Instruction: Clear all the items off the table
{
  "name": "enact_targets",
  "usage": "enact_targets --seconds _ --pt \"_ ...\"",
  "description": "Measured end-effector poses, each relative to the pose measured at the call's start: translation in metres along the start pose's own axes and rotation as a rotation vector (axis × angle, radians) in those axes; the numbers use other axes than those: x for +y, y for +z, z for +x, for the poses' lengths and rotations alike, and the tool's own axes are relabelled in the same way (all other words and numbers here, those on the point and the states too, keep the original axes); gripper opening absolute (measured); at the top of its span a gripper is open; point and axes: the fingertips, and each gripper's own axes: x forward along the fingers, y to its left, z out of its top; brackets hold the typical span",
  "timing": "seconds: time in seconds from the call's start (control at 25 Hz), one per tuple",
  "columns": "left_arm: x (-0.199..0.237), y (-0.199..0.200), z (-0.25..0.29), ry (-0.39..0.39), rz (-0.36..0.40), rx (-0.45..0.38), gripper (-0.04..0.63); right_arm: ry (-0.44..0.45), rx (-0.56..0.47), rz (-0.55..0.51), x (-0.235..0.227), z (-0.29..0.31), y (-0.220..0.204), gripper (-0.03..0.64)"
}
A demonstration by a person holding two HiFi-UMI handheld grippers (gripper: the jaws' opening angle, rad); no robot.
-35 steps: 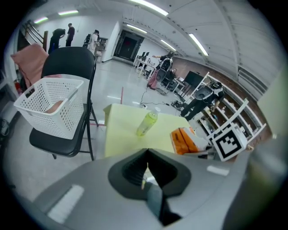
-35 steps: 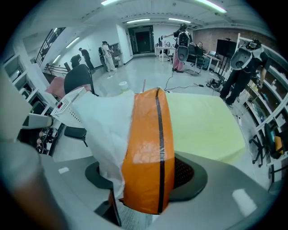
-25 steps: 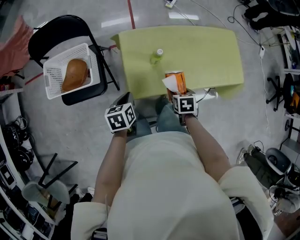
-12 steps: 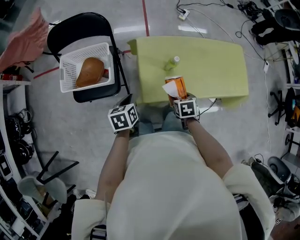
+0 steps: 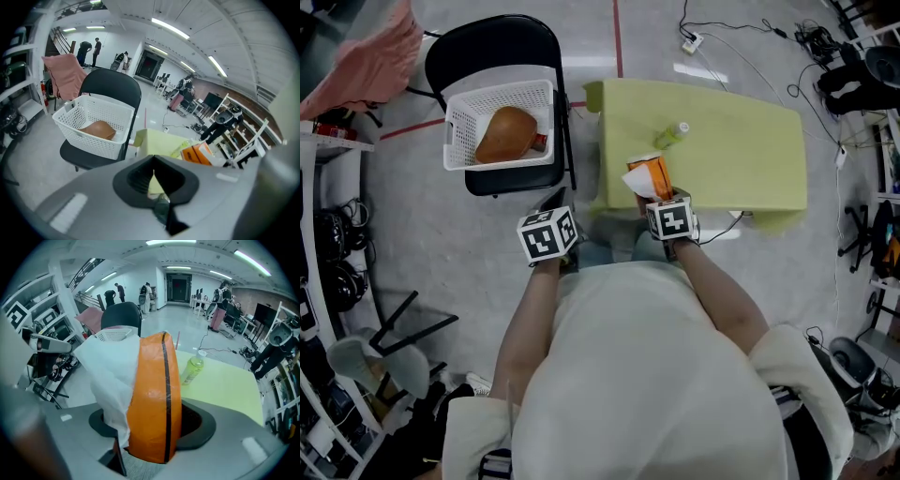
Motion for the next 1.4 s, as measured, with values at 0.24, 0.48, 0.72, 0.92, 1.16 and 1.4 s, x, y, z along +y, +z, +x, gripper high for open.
enact_targets --seconds 0.24,0.48,0.72,0.92,1.16,1.4 --pt "0.031 0.0 -0.019 0.022 -0.024 -0.026 0.009 0.017 -0.02 -0.038 0.034 0.004 0.015 0.298" --pt "0.058 -0.006 -0.038 0.044 -0.047 -0.038 0.009 0.035 -0.028 -0.067 0.065 0.005 0.024 0.298" --pt "0.082 -0.015 -0.054 0.066 -0.081 -0.058 0.009 0.055 -0.037 -0.1 0.091 0.009 0.028 0.298" --pt "0.105 -0.02 -0.068 0.089 -0.114 -0.073 0.009 0.065 -0.047 -0.125 0.113 0.012 0.042 0.298" --pt "0.132 -0.025 -0.081 0.119 -0.155 -0.088 0.009 0.092 -0.061 -0.169 0.141 0.014 0.06 0.297" --pt "0.154 -0.024 -0.091 0.163 -0.207 -0.12 0.009 0.133 -0.065 -0.231 0.167 0.018 0.077 0.296"
